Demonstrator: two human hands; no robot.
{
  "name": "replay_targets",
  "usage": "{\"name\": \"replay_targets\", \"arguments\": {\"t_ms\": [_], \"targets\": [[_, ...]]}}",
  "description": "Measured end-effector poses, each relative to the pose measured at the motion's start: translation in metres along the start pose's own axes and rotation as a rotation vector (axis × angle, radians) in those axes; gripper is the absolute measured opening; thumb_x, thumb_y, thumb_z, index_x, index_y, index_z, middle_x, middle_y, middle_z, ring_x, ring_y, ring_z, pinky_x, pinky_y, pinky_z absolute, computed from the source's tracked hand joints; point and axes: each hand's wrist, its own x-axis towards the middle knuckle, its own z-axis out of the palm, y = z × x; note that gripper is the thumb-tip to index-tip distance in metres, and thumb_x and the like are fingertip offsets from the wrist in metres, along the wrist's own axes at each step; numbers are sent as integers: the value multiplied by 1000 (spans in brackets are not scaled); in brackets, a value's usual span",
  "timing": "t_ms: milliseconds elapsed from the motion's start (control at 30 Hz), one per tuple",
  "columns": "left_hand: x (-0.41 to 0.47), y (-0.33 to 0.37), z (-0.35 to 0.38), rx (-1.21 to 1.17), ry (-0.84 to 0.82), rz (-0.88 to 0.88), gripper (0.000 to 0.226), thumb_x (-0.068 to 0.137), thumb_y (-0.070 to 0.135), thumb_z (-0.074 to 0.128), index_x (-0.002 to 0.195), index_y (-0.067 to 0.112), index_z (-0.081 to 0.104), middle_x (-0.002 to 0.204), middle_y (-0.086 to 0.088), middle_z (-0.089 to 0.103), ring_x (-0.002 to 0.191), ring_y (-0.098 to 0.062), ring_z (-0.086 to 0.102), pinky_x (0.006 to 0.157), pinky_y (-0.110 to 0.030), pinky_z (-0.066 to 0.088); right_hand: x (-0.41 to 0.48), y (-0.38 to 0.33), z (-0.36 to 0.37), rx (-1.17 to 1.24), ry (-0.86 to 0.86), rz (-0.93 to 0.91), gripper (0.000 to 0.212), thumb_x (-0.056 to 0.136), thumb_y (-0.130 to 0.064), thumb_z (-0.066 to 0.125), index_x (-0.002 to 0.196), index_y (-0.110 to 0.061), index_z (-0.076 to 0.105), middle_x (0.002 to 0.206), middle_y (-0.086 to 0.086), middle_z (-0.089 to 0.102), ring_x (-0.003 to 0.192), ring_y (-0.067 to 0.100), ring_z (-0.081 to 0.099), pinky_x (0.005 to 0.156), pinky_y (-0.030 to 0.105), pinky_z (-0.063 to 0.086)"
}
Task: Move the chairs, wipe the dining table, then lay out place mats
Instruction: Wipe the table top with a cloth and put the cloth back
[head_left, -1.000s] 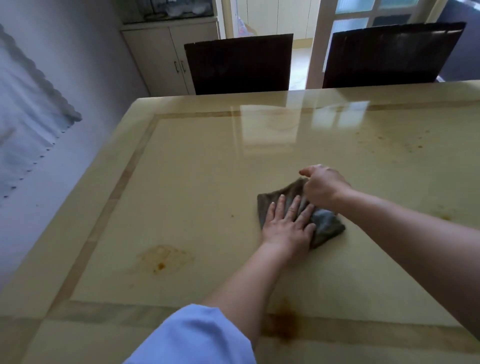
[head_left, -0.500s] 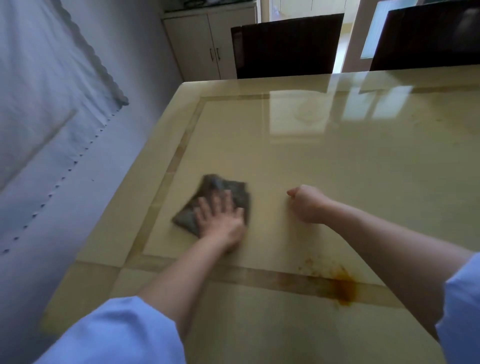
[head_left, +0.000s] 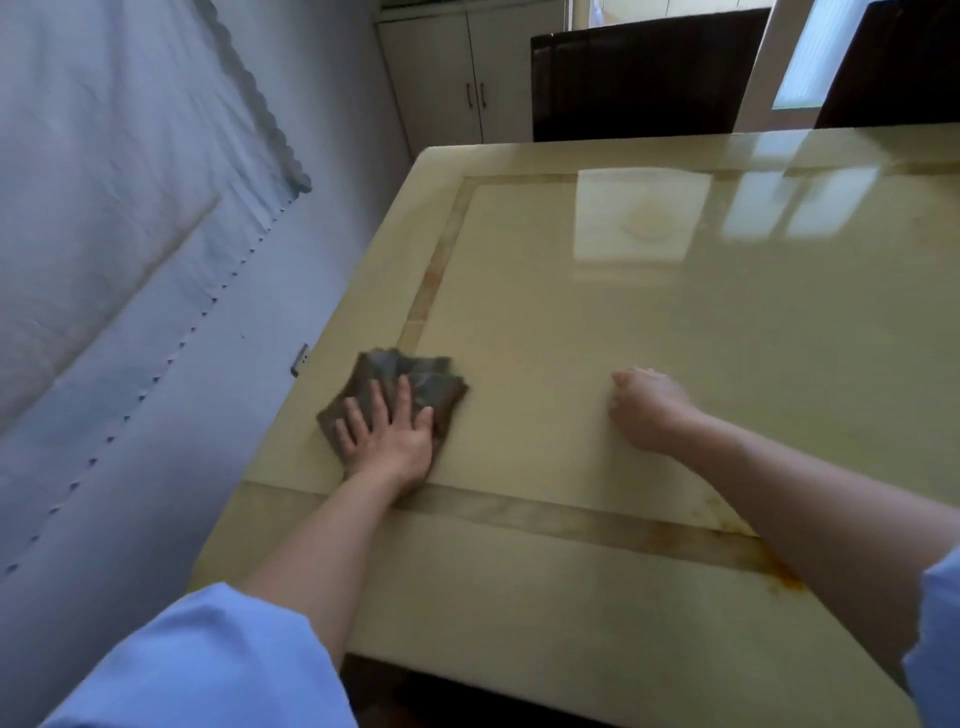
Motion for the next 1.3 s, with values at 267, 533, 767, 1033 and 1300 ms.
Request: {"name": "replay_targets", "arguments": {"t_ms": [267,533,767,1033,1300], "targets": [[-63,48,25,107,-97,250,63,98,49,15,148,29,-18,155,1,-28,142,-32,-28,114,-49,-18,-18,-11,12,92,-38,-58,40,95,-14,39,134,-11,49,141,14,48,130,30,46,106,33,39],[-101,47,31,224,-273,447,63,96,56,19,144,42,-19,152,9,-34,139,-28,-35,112,-52,-21,-42,-17,19,67,-26,-115,37,95,-12,40,130,-8,51,132,18,54,122,34,51,98,36,43],[-82,-8,7,110,-246,-48,63,96,57,12,142,39,-27,149,2,-39,141,-38,-26,113,-57,-16,-54,-6,1,118,-61,-201,41,98,-20,40,138,-11,46,143,14,47,132,29,44,106,30,38],[-146,141,67,105,-134,333,66,97,51,16,147,27,-21,153,-4,-33,137,-38,-34,111,-48,-24,-49,154,-34,164,51,123,41,97,-9,32,135,-6,47,143,16,46,131,32,44,107,37,38],[-236,295,125,245,-271,782,66,98,51,19,149,26,-14,156,0,-28,132,-30,-42,105,-42,-31,-74,227,-49,163,128,224,43,94,-10,39,137,-6,46,144,16,46,131,33,44,105,34,38]]}}
